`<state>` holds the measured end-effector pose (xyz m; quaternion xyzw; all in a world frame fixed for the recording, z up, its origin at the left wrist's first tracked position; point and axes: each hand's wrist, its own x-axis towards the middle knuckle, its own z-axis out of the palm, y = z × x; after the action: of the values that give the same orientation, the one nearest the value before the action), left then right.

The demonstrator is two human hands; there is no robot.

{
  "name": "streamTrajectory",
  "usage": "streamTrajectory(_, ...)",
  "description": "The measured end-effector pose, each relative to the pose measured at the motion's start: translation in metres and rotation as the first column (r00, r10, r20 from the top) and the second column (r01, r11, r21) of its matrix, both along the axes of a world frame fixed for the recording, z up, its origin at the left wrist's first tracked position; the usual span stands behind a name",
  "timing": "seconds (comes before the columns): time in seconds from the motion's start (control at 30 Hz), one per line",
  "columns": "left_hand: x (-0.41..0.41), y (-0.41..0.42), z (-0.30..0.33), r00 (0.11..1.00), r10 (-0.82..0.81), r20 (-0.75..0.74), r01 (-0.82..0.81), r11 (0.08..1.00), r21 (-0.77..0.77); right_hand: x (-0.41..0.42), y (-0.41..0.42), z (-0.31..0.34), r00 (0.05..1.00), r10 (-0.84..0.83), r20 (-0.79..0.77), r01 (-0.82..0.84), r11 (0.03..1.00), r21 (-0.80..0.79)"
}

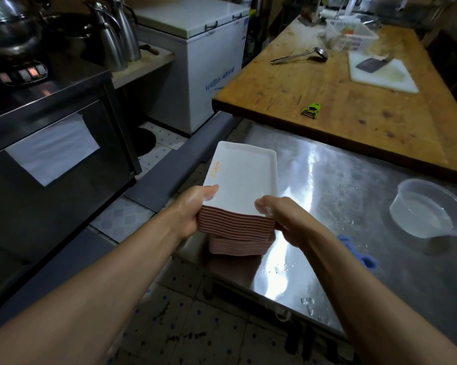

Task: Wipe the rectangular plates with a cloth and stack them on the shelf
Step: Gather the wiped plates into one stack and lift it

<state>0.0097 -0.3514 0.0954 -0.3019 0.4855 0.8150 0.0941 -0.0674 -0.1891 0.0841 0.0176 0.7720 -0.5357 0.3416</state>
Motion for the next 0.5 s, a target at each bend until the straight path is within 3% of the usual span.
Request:
streamTrajectory(0.37,0.013,-0.007,-0.009,0.997,-0.077,-0.008,0.076,0.993,-0.091,0.018,-0.003,-0.011,1.0,-0.028,-0.012,0.028,0.999,0.036)
streamTrajectory(0.5,0.011,-0.008,-0.006,0.996,-0.09,0.014,0.091,0.987,-0.129,0.014,0.001,-0.007,0.998,0.005,0.055,-0.001,0.996,-0.085)
